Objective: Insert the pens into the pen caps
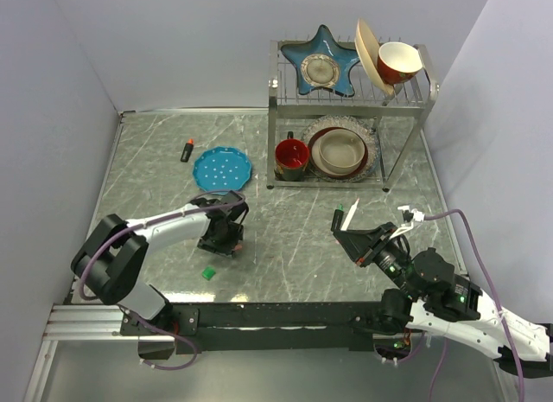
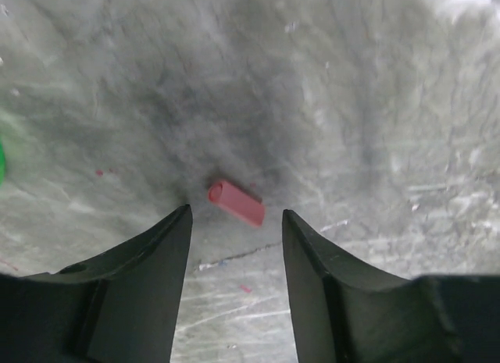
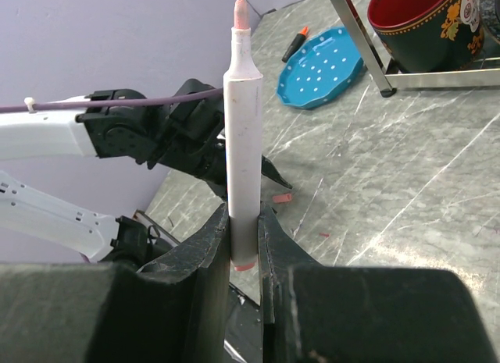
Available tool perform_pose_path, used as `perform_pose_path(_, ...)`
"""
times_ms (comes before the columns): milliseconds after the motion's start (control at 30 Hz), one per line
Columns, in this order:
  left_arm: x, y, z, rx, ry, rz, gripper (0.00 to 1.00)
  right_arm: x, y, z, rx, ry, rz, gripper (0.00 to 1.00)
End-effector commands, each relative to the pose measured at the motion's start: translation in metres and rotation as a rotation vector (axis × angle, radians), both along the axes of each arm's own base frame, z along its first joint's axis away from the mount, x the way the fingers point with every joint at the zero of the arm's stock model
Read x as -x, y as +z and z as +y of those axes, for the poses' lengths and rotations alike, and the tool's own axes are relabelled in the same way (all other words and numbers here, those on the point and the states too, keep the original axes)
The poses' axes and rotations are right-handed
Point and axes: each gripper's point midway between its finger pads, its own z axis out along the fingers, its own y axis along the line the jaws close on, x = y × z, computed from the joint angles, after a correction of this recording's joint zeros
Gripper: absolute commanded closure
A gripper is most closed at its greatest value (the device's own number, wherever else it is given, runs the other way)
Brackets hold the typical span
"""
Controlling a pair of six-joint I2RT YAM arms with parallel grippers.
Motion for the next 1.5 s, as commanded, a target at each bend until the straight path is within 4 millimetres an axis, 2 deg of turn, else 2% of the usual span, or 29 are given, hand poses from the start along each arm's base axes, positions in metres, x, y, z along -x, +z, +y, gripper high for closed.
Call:
perform_pose_path(0, -0.024, 0.009, 0.004, 0.041, 0.324, -0.025, 0.47, -0.001, 0.005, -0.003, -0.02, -0.014, -0.009, 1.0)
perform_pose_path(100, -0.028, 0.007, 0.007, 0.0, 0.298, -0.025, 0.55, -0.001, 0.005, -0.004, -0.02, -0.019, -0.009, 1.0)
perform_pose_path(233, -0.027, 0.005, 0.016, -0.094, 0.278, 0.024, 0.59, -0.002, 0.005, -0.004, -0.009, -0.02, -0.006, 1.0)
perform_pose_path(467, -0.034, 0.004, 0.014, -0.089, 0.258, 0.003, 0.68, -0.001, 0.006, -0.004, -0.009, -0.017, -0.006, 1.0)
perform_pose_path(633, -0.036, 0.013, 0.018, -0.113, 0.229, -0.02, 0.66, -0.001, 0.006, -0.008, -0.015, -0.026, -0.01, 1.0)
perform_pose_path(767, -0.02, 0.013, 0.022, -0.139, 0.19, 0.047, 0.66, -0.001, 0.006, -0.007, -0.013, -0.025, -0.009, 1.0)
perform_pose_path(867, -0.013, 0.011, 0.021, -0.141, 0.156, 0.072, 0.61, -0.001, 0.005, -0.005, -0.011, -0.02, -0.01, 1.0)
perform_pose_path(933, -0.016, 0.014, 0.016, -0.118, 0.142, 0.047, 0.56, -0.001, 0.006, -0.003, -0.015, -0.011, -0.008, 1.0)
perform_pose_path(1100, -0.027, 0.027, 0.017, -0.133, 0.142, -0.005, 0.48, 0.001, 0.009, -0.004, -0.017, -0.006, -0.008, 1.0)
perform_pose_path(1267, -0.033, 0.029, 0.006, -0.102, 0.1, -0.02, 0.54, 0.001, 0.01, -0.004, -0.029, -0.006, -0.011, 1.0)
perform_pose_path(1467, -0.023, 0.01, -0.005, -0.091, 0.05, 0.054, 0.61, 0.0, 0.008, -0.001, -0.015, -0.005, -0.006, 1.0)
